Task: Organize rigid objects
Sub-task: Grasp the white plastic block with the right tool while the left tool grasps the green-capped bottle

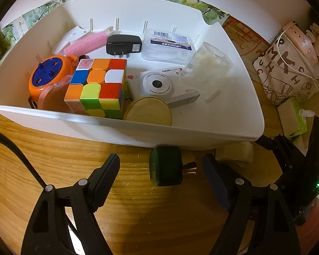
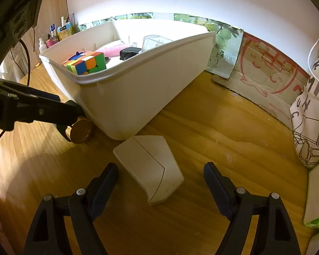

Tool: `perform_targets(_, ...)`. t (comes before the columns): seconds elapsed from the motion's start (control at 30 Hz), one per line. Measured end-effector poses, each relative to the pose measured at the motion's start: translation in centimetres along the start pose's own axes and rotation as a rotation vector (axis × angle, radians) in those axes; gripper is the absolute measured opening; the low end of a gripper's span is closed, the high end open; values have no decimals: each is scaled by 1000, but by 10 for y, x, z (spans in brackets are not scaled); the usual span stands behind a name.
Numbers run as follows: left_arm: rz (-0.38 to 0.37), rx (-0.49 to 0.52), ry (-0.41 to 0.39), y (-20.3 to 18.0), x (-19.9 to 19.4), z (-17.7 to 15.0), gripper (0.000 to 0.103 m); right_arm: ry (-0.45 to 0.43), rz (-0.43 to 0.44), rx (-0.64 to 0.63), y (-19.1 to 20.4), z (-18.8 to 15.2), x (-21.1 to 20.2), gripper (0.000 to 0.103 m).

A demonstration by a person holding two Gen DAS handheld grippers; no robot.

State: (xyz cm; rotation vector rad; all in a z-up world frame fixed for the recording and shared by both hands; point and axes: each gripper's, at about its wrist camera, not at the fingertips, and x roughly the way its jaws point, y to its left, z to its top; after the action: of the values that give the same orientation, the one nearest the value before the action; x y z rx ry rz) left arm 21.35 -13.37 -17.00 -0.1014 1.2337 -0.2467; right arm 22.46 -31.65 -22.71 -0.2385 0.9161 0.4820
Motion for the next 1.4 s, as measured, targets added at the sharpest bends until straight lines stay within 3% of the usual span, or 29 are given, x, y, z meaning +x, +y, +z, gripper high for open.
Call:
perform_targets(0.2,0,-17,-18,2,3,-1,80,-10,5,-14,3,4,3,83)
perform_targets(0.47,-12,-28,-34,5,6,-2,65,-18,5,-33,7,9,7,83)
perform_targets(0.83,-85,-24,-37,2,6,-6,37,-24,22,-68,16,17,8,61)
perform_targets(1.4,-82,-30,-34,7,4,-8,36,22,23,-121,32,13,0,55)
